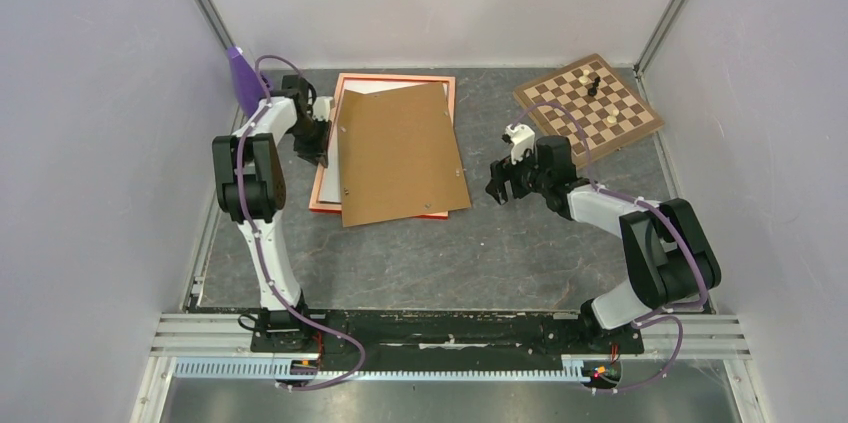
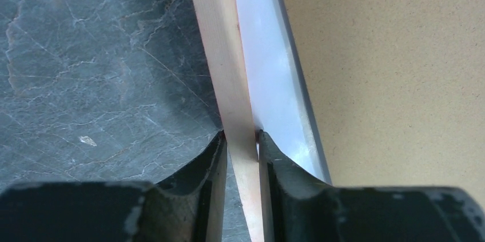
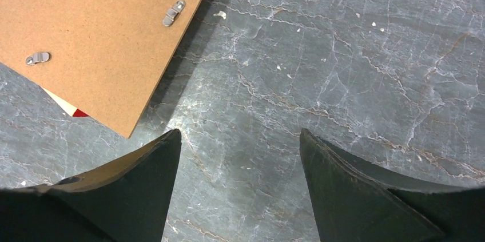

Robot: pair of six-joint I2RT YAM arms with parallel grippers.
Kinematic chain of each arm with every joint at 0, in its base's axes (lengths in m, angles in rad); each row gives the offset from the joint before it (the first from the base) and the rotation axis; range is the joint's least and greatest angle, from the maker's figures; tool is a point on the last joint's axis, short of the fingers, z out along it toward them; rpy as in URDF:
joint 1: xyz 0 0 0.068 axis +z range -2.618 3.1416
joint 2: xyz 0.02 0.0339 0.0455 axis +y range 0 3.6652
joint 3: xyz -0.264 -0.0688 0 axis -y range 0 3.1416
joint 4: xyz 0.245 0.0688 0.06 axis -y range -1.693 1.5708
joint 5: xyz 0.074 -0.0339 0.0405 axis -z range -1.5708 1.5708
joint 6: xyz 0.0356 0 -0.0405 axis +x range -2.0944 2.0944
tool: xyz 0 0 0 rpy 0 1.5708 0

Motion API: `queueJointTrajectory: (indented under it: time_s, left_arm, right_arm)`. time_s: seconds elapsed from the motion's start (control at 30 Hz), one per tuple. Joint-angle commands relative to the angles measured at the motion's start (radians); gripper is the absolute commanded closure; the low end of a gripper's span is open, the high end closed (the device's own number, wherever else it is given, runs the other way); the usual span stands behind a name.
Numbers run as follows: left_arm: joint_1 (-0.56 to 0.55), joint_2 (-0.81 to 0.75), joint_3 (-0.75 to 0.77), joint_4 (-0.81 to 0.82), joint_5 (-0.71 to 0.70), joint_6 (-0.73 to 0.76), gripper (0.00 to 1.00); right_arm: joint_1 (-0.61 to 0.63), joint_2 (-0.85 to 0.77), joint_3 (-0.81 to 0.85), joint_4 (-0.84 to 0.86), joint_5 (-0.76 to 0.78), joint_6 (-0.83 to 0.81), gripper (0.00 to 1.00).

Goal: Put the photo into the frame

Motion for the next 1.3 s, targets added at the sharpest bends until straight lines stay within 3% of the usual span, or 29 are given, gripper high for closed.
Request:
queueJointTrajectory:
  time_s: [0.0, 0.23, 0.53, 0.73, 1.27]
  left_arm:
    - [0.0, -0.029, -0.042, -0.002, 0.047, 0.026, 0.74]
    - [-0.009, -0.072, -0.114, 0.008, 0.081, 0.042, 0.97]
    - [-0.094, -0.164, -0.262, 0.047, 0.098, 0.049, 0.98]
    - [-0.186, -0.26, -0.375, 0.069, 0.126, 0.002, 0.98]
    - [-0.291, -0.335, -0.544, 0.193, 0.327, -0.325, 0.98]
  right_arm:
    - [-0.015, -0.031, -0.011, 0.017, -0.013, -0.014, 0.21]
    - [-0.021, -0.068, -0.01, -0.004, 0.001, -0.026, 0.22]
    - [-0.026, -0.145, -0.023, -0.047, 0.027, -0.064, 0.21]
    - [-0.066, -0.159, -0.034, -0.082, -0.066, -0.061, 0.2]
    - [-0.232, -0.232, -0.076, -0.185, -0.328, -0.147, 0.19]
